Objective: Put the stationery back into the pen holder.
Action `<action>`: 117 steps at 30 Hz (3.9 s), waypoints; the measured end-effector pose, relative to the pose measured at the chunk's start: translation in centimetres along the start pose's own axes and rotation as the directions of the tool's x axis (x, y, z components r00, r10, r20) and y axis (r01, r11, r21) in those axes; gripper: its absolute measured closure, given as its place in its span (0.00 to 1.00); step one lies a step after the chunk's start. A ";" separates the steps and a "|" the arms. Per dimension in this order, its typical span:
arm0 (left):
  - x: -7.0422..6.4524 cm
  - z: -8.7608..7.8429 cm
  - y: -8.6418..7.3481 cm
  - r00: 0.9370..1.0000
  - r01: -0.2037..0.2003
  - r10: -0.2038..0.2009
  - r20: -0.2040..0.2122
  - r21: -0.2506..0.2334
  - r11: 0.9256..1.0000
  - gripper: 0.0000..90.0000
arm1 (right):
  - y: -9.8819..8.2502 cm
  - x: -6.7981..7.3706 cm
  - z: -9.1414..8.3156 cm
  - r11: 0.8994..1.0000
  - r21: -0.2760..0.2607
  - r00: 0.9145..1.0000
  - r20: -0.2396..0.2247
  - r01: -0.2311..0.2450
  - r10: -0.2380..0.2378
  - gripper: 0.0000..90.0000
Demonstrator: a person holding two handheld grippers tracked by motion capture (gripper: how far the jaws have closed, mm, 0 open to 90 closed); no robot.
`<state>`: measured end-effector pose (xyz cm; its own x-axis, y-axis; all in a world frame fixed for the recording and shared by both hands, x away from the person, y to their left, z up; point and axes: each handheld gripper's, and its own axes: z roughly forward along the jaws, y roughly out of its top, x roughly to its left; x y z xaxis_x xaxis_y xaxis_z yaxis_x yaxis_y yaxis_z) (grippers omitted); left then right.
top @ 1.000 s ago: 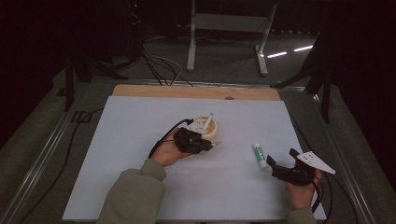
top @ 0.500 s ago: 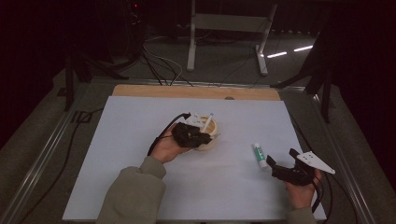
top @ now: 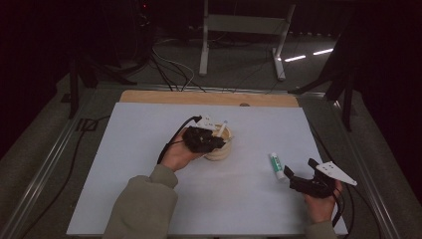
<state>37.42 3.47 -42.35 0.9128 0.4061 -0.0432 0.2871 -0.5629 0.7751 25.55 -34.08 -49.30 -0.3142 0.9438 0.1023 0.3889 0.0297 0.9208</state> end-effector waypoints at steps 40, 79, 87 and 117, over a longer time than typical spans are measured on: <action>1.8 -0.5 1.5 0.989 0.109 -0.114 -0.094 -0.055 0.993 0.90 | 0.0 0.0 0.0 1.000 0.001 1.000 -0.001 0.002 -0.002 0.00; 3.3 0.2 3.9 0.962 0.204 -0.225 -0.155 -0.140 0.969 0.90 | 0.0 0.0 0.0 1.000 0.002 1.000 -0.004 0.004 -0.004 0.00; 3.9 0.4 4.3 0.960 0.207 -0.237 -0.150 -0.191 0.960 0.90 | 0.0 0.0 0.1 1.000 0.002 1.000 -0.005 0.004 -0.004 0.00; 3.7 1.7 4.8 0.956 0.202 -0.245 -0.163 -0.244 0.949 0.89 | 0.0 0.0 0.0 1.000 -0.001 1.000 -0.007 0.004 -0.004 0.00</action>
<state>42.64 1.00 -39.85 0.7546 0.6434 -0.1284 0.3856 -0.2766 0.8802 25.59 -34.05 -49.29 -0.3215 0.9415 0.1012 0.3868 0.0330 0.9216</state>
